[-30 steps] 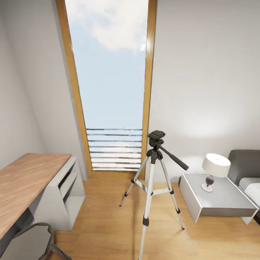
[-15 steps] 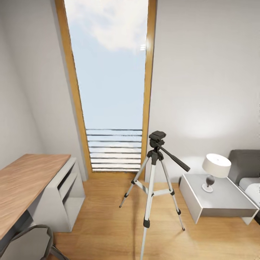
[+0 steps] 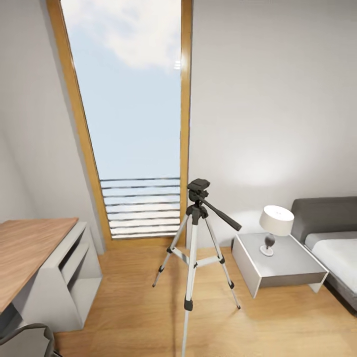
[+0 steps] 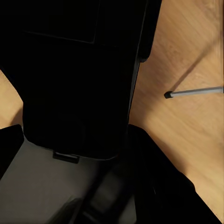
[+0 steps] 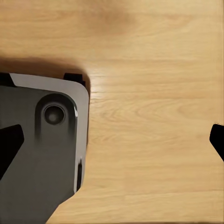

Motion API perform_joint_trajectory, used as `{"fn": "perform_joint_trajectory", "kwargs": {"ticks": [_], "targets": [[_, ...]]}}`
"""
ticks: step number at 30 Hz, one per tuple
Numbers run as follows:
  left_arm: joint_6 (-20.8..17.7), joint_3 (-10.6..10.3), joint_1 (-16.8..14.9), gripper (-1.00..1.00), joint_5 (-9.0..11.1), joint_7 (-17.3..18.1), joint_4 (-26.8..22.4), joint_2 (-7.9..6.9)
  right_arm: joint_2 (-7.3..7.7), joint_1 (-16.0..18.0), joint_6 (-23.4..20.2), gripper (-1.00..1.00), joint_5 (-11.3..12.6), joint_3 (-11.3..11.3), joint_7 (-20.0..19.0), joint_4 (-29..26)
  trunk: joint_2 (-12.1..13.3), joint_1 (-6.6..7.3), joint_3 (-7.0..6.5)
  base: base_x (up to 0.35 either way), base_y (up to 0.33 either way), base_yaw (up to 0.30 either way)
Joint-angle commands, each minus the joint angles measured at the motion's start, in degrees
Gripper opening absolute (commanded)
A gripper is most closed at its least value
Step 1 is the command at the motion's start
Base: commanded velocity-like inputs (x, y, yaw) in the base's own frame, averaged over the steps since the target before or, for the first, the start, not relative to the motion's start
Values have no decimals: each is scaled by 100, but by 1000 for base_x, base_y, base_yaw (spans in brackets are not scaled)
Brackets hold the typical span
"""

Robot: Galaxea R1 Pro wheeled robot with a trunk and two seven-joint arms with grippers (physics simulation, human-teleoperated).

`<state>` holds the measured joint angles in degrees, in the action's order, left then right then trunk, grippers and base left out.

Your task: Attach the digital camera to the camera tripod in the bedroom.

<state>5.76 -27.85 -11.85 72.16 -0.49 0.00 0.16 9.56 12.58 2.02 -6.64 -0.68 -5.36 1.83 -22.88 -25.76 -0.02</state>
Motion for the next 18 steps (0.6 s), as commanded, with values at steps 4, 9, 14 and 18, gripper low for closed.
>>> {"fn": "perform_joint_trajectory", "kwargs": {"ticks": [4,9,14,18], "targets": [[13,-49,-1,-100,31,-8,0,1,8,8,25,100,-56,-11,-9,19,-4,-2,2,0,0,-243],[13,-50,-1,-100,29,-5,0,3,10,9,37,100,-56,-11,-9,19,-4,-2,2,0,50,-244],[10,-52,1,-100,31,-4,0,29,11,8,50,100,-56,-11,-9,19,-4,-2,2,0,278,-244],[6,-49,0,-100,32,-8,0,34,11,8,52,100,-56,-11,-9,19,-4,-2,2,0,316,-244]]}}
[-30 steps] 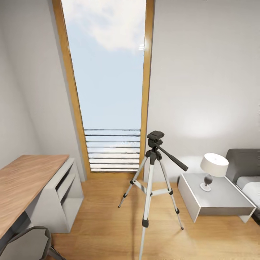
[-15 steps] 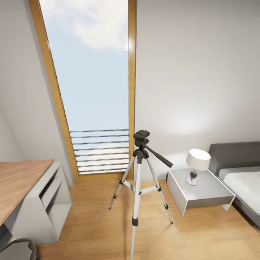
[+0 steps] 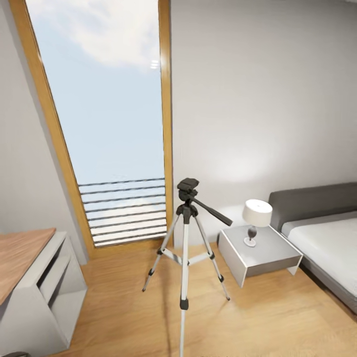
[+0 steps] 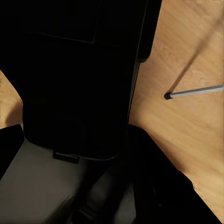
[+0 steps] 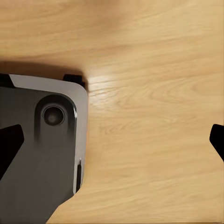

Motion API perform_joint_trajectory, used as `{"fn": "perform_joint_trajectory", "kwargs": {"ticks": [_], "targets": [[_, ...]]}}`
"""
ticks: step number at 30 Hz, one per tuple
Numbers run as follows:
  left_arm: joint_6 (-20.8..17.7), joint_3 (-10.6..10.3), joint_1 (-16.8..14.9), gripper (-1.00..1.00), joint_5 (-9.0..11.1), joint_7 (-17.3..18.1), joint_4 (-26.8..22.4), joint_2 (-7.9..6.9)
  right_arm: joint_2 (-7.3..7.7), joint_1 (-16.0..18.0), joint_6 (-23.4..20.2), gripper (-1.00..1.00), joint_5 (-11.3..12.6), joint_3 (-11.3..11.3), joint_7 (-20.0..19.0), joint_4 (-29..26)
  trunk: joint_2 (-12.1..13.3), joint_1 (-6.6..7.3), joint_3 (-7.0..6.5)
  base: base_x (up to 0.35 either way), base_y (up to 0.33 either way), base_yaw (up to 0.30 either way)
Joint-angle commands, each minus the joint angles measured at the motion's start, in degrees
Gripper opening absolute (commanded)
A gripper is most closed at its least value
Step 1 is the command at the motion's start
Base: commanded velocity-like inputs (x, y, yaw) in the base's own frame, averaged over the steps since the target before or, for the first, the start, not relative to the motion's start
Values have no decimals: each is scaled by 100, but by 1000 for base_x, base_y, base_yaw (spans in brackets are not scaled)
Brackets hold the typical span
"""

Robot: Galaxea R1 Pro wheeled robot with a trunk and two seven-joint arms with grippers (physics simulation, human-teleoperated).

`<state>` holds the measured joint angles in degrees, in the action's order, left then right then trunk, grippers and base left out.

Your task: Attach the digital camera to the camera tripod in the bedroom.

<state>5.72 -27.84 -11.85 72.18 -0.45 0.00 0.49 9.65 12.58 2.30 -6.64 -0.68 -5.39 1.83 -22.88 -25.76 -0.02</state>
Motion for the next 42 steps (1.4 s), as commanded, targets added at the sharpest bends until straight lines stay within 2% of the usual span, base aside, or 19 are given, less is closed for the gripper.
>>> {"fn": "perform_joint_trajectory", "kwargs": {"ticks": [1,12,42], "targets": [[10,-51,0,-100,31,-13,0,1,2,8,24,100,-57,-11,-6,19,-4,-2,2,0,323,-244],[8,-53,2,-100,25,-16,0,3,2,8,25,100,-57,-11,-6,19,-4,-2,2,0,252,-243],[8,-55,0,-100,25,-16,0,12,8,8,25,100,-57,-11,-6,19,-4,-2,2,0,11,-225]]}}
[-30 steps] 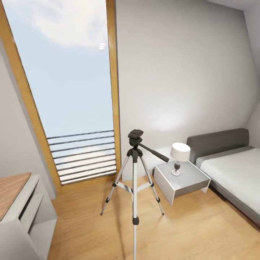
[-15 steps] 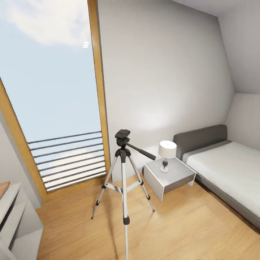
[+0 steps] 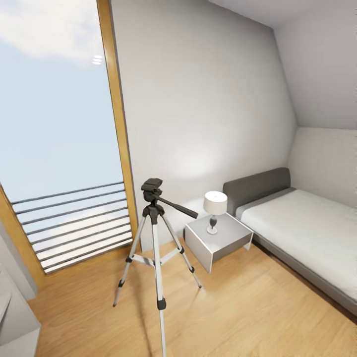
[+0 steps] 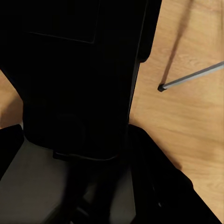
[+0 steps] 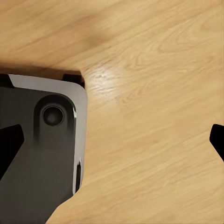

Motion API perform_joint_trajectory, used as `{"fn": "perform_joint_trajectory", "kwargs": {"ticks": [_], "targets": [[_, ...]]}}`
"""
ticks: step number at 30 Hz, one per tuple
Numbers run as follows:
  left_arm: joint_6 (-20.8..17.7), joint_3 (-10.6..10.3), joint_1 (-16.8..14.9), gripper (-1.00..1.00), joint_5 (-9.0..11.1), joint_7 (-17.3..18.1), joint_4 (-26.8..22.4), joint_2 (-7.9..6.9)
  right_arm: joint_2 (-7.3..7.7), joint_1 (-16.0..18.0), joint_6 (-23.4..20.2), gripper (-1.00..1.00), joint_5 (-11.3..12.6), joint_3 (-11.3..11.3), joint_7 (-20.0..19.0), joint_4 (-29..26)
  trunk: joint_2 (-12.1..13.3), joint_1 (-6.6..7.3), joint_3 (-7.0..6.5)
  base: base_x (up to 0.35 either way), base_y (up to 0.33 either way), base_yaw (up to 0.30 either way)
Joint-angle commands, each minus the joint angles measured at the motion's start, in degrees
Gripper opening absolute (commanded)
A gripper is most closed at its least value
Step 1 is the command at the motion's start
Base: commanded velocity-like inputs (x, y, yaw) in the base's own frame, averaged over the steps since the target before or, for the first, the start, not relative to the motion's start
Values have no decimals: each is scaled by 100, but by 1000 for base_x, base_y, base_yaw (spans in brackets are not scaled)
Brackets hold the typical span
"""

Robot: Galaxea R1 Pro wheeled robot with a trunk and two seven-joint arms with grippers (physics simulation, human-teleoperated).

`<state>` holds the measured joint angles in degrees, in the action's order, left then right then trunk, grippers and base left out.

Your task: Attach the digital camera to the camera tripod in the bedroom.

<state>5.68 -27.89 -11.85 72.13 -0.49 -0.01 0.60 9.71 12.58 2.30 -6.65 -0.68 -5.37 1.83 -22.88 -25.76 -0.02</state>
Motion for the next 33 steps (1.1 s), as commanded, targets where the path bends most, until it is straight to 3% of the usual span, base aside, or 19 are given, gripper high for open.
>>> {"fn": "perform_joint_trajectory", "kwargs": {"ticks": [1,18,33], "targets": [[12,-48,-1,-100,30,-12,1,1,4,7,24,100,-56,-11,-8,19,-4,-2,2,0,0,-77],[14,-49,-2,-100,30,-12,1,-2,7,7,17,100,-59,-10,-17,19,-4,-2,2,16,2,-13],[12,-43,2,-100,30,-12,1,-21,-4,8,19,100,-56,-10,-14,19,-4,-2,2,268,135,0]]}}
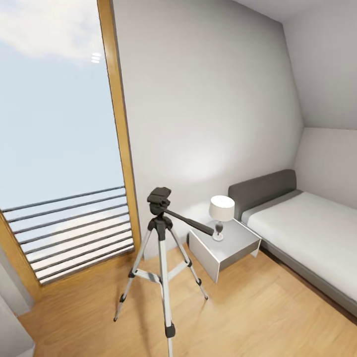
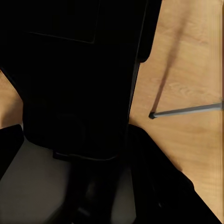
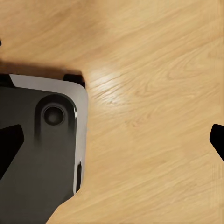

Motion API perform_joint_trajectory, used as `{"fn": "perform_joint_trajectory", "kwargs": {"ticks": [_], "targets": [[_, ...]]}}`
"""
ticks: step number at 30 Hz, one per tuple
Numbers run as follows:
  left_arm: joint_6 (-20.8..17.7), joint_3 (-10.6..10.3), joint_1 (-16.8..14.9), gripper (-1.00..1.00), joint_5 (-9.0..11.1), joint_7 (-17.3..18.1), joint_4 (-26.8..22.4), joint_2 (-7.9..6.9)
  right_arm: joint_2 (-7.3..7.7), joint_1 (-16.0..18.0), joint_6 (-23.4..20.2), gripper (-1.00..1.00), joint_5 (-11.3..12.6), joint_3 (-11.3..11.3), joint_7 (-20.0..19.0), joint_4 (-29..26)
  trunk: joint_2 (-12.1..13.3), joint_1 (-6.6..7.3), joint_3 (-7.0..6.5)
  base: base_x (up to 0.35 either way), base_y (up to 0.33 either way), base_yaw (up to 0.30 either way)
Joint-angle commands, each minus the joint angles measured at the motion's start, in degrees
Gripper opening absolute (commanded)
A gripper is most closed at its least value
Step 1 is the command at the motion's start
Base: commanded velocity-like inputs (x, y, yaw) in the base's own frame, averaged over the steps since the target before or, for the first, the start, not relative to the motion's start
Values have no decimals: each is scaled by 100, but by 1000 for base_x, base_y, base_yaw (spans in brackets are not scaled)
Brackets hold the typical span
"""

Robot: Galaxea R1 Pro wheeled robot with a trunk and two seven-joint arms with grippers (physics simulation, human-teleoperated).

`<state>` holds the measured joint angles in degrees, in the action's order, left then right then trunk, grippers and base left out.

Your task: Attach the digital camera to the camera tripod in the bedroom.

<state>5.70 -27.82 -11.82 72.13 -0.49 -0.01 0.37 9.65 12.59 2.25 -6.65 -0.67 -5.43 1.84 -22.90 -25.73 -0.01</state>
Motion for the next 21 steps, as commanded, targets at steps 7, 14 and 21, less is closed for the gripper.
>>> {"fn": "perform_joint_trajectory", "kwargs": {"ticks": [7,14,21], "targets": [[10,-50,-2,-100,30,-12,1,5,5,7,27,100,-55,-11,-8,18,-2,-5,1,231,151,0],[10,-49,-3,-100,30,-12,1,6,14,7,31,100,-55,-12,-10,18,-2,-5,1,51,34,0],[15,-50,-4,-100,30,-12,1,7,24,7,37,100,-55,-12,-10,18,-2,-5,1,10,6,0]]}}
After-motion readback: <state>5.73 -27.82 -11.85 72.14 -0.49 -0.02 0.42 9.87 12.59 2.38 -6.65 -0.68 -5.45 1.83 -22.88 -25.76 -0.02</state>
